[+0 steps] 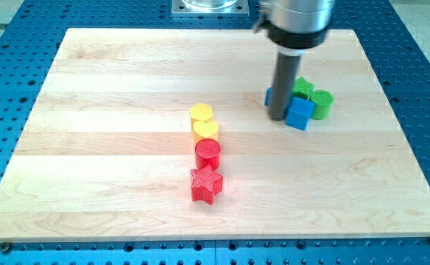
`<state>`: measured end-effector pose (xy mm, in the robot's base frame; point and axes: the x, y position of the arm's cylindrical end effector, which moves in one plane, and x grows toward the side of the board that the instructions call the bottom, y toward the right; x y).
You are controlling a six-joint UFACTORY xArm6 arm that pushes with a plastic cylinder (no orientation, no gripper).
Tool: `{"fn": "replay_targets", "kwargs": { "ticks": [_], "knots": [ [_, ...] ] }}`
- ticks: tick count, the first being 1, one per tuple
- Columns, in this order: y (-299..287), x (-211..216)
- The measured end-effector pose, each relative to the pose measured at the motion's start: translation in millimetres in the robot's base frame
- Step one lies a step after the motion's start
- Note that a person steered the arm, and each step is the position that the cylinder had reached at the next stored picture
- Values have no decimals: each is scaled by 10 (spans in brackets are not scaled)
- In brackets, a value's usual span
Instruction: Place the triangle at the left of the green circle
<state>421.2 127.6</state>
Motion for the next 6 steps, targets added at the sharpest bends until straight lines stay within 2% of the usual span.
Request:
{"fn": "replay_targets", "kwargs": {
  "ticks": [1, 2, 3, 4, 5, 6],
  "knots": [
    [-573, 22],
    [32, 139],
    [117, 139],
    [-754, 92],
    [-725, -371],
    [-71, -425]
  ]
}}
